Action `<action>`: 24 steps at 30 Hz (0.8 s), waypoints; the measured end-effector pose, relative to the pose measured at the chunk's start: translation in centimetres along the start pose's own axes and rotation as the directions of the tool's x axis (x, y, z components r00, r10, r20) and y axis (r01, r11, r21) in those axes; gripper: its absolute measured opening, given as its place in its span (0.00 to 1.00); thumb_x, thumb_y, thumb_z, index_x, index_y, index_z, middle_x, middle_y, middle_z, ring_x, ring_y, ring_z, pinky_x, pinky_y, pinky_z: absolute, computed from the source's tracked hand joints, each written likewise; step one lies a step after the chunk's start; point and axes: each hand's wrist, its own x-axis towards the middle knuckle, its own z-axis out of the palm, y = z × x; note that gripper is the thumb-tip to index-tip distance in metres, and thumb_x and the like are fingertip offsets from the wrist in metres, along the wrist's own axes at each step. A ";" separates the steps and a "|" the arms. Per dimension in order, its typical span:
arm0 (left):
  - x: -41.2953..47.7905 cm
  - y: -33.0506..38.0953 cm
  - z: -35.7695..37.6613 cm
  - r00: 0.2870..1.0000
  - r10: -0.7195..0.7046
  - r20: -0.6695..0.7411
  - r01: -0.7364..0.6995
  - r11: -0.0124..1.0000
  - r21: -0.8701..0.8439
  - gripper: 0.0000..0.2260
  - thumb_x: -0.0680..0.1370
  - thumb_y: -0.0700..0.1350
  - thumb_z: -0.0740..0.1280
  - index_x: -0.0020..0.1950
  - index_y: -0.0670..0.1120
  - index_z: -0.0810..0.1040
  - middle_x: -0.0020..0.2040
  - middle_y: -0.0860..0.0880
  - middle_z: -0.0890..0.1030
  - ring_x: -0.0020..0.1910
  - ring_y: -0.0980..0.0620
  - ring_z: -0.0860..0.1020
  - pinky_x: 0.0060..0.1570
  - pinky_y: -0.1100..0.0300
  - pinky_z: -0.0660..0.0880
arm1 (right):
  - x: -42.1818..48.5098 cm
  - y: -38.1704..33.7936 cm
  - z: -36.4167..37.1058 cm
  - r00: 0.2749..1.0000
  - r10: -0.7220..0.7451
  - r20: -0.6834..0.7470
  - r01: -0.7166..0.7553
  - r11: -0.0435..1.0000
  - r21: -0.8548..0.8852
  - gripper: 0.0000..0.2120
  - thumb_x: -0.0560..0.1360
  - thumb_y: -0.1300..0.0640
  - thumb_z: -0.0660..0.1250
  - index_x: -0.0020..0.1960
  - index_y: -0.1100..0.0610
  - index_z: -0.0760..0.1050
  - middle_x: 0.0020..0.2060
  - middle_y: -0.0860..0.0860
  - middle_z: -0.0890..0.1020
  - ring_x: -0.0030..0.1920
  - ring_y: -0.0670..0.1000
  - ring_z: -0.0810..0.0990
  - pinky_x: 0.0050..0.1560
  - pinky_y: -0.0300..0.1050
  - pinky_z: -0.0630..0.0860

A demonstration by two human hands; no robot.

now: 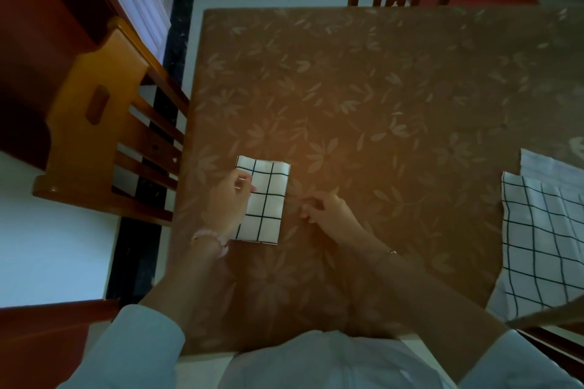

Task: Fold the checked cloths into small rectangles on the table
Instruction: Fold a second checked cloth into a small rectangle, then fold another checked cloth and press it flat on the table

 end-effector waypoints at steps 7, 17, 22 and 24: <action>-1.8 1.6 0.8 0.979 0.038 0.199 0.012 0.969 -0.246 0.12 0.82 0.43 0.54 0.45 0.46 0.76 0.39 0.49 0.81 0.37 0.54 0.79 0.41 0.61 0.73 | -1.9 -0.6 -0.4 0.991 0.069 -0.115 -0.042 0.973 0.226 0.09 0.79 0.56 0.61 0.44 0.54 0.79 0.34 0.47 0.83 0.38 0.48 0.81 0.48 0.46 0.79; -3.3 4.8 2.8 0.944 0.079 0.321 0.089 0.875 -0.475 0.15 0.83 0.43 0.52 0.45 0.44 0.76 0.36 0.47 0.80 0.33 0.56 0.79 0.38 0.62 0.74 | -6.2 -1.4 -3.0 0.939 0.201 -0.279 -0.033 0.861 0.507 0.11 0.79 0.59 0.60 0.40 0.58 0.78 0.31 0.48 0.80 0.31 0.42 0.79 0.38 0.36 0.77; -4.4 7.2 4.4 0.914 0.126 0.386 0.099 0.854 -0.512 0.16 0.83 0.45 0.53 0.48 0.40 0.77 0.36 0.45 0.79 0.31 0.56 0.78 0.34 0.64 0.75 | -8.3 -1.0 -4.6 0.898 0.284 -0.336 0.008 0.753 0.658 0.12 0.78 0.61 0.60 0.38 0.59 0.77 0.32 0.51 0.80 0.33 0.46 0.79 0.37 0.36 0.75; -4.9 8.2 5.1 0.909 0.148 0.388 0.088 0.845 -0.528 0.15 0.83 0.44 0.53 0.48 0.39 0.77 0.35 0.45 0.78 0.29 0.57 0.78 0.32 0.65 0.75 | -9.4 -0.7 -5.4 0.880 0.303 -0.366 0.029 0.735 0.678 0.12 0.78 0.61 0.60 0.37 0.59 0.76 0.32 0.51 0.80 0.34 0.47 0.79 0.37 0.37 0.76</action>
